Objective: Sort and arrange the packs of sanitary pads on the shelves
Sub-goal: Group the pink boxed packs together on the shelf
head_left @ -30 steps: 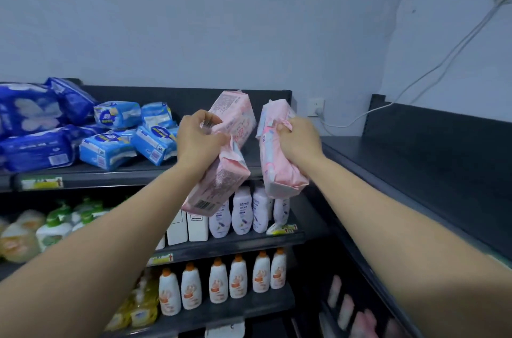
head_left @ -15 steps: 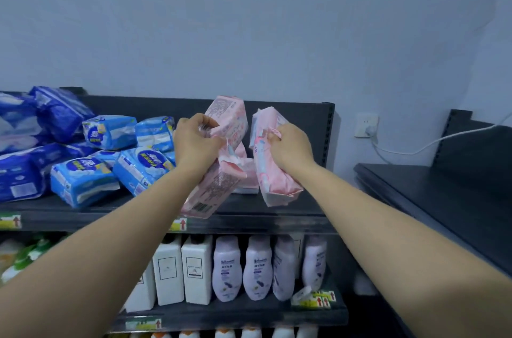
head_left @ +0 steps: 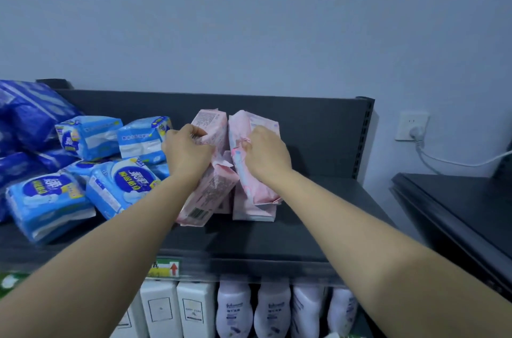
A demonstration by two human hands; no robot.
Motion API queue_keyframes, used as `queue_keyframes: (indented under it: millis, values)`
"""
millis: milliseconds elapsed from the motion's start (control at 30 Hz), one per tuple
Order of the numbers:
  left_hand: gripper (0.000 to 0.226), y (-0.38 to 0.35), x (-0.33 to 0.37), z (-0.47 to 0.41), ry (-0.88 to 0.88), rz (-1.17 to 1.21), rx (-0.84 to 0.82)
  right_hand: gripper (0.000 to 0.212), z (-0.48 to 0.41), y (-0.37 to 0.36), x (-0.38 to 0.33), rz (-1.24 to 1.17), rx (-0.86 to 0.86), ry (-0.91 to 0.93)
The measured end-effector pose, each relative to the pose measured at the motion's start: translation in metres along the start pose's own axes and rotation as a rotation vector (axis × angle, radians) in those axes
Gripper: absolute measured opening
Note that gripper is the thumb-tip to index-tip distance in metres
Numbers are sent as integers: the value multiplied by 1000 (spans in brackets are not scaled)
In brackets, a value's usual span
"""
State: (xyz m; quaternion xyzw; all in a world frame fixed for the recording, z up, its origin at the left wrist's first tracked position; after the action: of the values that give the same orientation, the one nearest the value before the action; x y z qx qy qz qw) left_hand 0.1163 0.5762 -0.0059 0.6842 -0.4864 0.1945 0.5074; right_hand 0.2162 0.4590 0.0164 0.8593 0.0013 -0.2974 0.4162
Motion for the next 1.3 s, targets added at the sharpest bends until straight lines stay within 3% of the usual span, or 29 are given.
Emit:
queue_keyframes:
  millis: [167,300,367,467,667,733,800,933,1033,1300]
  values:
    - [54,-16,-13,-30,-26,-231,-317,24,-35,-34,2,31,-226,-17]
    - [66,-20,-21,-34,14,-227,-404,14,-44,-46,-3,-172,-256,-78]
    - [74,-21,-24,-31,25,-203,-393,7,-43,-42,-2,-327,-267,-131]
    - [79,-20,-25,-23,-12,-208,-281,37,-39,-29,7,-508,-314,-233]
    - [58,-19,-28,-6,-72,-182,-160,6,-28,-20,12,-507,-397,-322]
    - [53,-17,-30,-2,-78,-154,-161,12,-23,-17,8,-606,-462,-413]
    - [52,-14,-33,2,-92,-128,-161,6,-16,-12,10,-521,-484,-399]
    - [49,-9,-38,12,-158,-214,-200,50,-4,-12,15,-154,-469,-244]
    - [52,-6,-42,20,-208,-356,-274,55,1,-18,15,-14,-418,-159]
    - [48,12,-36,34,-236,-608,-353,53,23,-9,23,-119,-246,-59]
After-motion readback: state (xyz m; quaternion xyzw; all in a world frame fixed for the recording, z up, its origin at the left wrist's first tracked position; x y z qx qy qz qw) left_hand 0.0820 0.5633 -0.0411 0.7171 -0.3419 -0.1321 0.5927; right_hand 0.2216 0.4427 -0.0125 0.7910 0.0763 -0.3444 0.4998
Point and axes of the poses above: each hand's wrist, its own z-axis away from the middle knuckle, its own y-axis out of the back of the hand, x = y × z, the point moved 1 cm from there along -z, towards the middle knuckle, and after that the axes turned 11 degrees about -z, right-handed, at the moved point
